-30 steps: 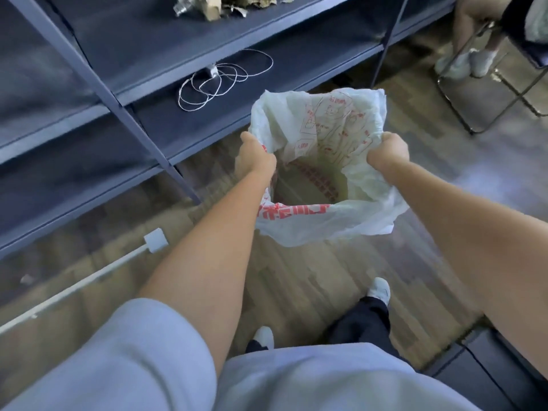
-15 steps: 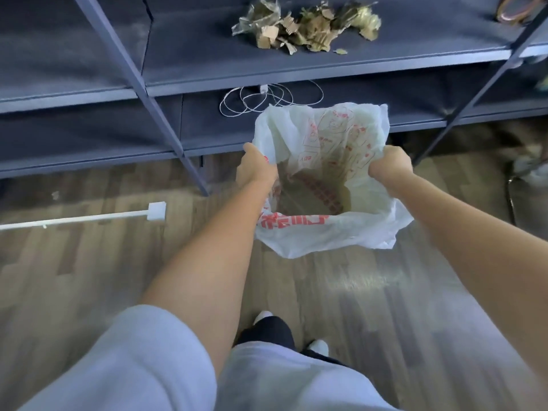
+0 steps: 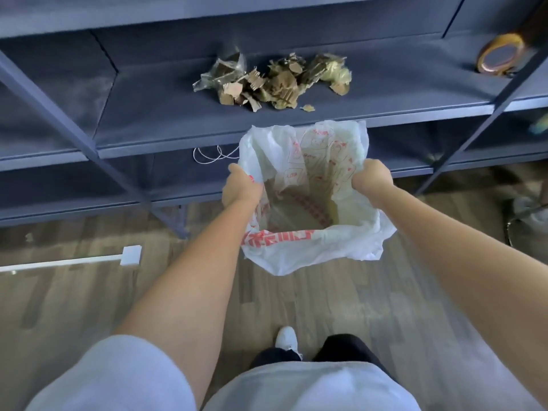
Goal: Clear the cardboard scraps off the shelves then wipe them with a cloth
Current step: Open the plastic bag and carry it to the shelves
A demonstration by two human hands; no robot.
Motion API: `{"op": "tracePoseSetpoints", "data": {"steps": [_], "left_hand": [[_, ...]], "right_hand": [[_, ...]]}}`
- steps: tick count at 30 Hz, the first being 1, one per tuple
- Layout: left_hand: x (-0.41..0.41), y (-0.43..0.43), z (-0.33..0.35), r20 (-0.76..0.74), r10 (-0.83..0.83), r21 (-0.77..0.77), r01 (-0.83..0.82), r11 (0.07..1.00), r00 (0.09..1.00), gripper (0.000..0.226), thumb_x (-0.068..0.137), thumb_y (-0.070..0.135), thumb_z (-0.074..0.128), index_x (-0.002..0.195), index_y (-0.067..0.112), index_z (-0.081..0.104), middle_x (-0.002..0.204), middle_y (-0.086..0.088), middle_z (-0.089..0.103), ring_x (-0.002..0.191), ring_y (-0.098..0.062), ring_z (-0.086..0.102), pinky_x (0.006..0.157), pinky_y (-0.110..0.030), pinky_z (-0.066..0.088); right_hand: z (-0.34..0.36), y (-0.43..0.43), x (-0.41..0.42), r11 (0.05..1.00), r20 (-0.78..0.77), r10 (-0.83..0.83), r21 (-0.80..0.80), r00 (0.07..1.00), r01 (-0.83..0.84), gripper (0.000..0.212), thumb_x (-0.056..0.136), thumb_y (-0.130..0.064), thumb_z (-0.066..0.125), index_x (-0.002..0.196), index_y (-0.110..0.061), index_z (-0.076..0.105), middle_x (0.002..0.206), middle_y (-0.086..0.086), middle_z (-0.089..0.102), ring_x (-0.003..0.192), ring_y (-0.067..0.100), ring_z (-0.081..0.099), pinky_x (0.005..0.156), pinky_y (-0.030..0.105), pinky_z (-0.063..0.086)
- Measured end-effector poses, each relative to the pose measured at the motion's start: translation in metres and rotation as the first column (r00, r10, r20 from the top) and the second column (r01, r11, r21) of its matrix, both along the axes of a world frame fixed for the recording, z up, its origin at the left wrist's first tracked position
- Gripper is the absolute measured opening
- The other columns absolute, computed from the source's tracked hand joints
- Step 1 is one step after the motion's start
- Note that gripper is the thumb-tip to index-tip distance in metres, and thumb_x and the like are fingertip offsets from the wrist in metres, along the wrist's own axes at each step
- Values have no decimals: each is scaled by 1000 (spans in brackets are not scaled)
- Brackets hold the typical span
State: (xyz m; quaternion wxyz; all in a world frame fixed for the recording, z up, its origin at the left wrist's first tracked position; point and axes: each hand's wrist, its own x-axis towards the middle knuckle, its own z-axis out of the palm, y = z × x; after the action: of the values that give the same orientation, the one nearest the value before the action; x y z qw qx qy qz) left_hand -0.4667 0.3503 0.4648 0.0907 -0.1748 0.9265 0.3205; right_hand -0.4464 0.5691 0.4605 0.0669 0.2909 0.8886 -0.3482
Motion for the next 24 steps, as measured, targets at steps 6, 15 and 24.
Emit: {"op": "tracePoseSetpoints", "data": {"steps": [6,15,24], "left_hand": [[-46,43,1,34,61,-19,-60,998,998,37,89,10,47,124,4,36,127,-15,54,117,-37,52,85,-39,45],[-82,88,2,26,242,-10,-242,970,970,35,89,13,50,121,6,38,122,-16,57,113,-38,54,88,-43,48],[-107,86,12,20,313,-19,-312,950,950,30,90,17,47,117,7,39,118,-16,57,108,-36,56,78,-38,44]], "right_hand": [[-5,44,-61,998,19,61,-35,998,-60,20,88,-5,42,106,-7,51,75,3,44,69,20,48,64,32,48],[9,89,-128,961,61,276,-39,959,-274,26,87,-8,41,111,-4,51,83,7,49,77,25,49,63,33,47],[8,83,-171,926,74,378,-39,923,-377,36,87,-4,40,123,-3,47,92,9,48,83,26,50,66,32,44]]}}
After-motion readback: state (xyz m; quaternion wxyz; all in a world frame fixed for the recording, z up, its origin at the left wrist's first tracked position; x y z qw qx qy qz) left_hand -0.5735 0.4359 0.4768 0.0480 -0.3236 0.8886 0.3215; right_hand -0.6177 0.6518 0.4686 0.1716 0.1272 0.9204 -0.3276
